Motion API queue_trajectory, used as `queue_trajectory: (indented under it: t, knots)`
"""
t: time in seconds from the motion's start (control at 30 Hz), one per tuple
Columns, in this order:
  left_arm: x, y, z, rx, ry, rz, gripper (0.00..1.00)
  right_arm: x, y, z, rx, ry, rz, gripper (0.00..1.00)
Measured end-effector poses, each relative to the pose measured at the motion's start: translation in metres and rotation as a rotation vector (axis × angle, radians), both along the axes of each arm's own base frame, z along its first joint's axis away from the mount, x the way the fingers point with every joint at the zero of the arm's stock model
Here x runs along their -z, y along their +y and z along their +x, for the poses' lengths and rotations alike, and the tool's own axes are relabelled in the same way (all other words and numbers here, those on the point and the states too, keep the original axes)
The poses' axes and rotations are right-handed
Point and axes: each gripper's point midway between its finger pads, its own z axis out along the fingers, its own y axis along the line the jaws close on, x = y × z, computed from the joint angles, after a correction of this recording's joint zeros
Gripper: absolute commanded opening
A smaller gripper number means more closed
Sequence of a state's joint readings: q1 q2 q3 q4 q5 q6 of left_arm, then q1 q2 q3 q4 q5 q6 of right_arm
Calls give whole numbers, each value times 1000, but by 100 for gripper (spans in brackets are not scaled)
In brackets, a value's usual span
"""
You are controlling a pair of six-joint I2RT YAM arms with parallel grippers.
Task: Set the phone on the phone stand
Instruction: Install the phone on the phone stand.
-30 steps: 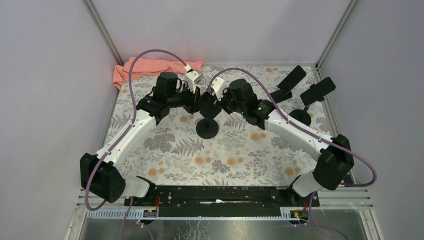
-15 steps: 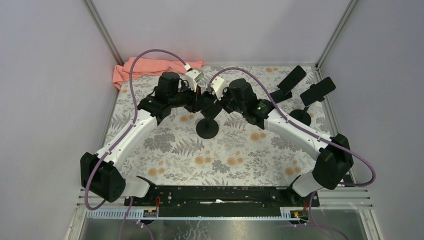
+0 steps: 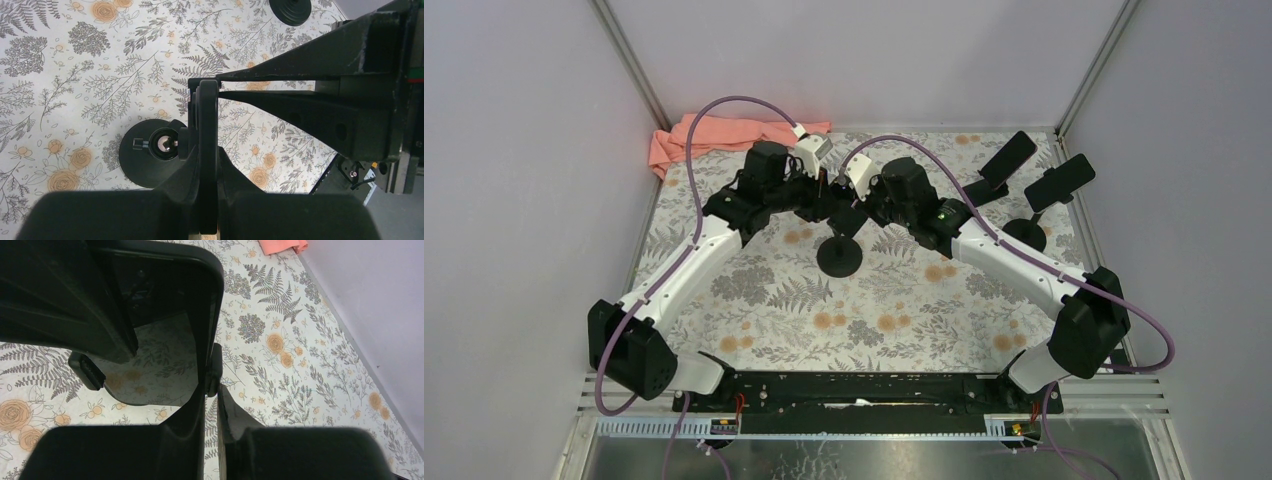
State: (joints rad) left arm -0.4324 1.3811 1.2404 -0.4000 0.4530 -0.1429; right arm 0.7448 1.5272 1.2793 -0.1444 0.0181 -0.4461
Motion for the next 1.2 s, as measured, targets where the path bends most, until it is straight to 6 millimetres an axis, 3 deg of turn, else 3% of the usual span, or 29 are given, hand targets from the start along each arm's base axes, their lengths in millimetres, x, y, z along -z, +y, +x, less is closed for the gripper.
queue_trajectory:
  t: [0.6,0.77,1.0,1.2]
  knots:
    - [0,0,0,-12,14,14,0,1,0,-1,-10,11,6,0]
    - [1,0,0,-11,16,16,0,2,0,-1,-23,25,17,13]
    - [1,-1,-2,-1,19,22,0,2,-3,-6,-43,50,21,23]
    - [1,1,-2,-7,28,28,0,-2,-32,1,31,47,-14,31]
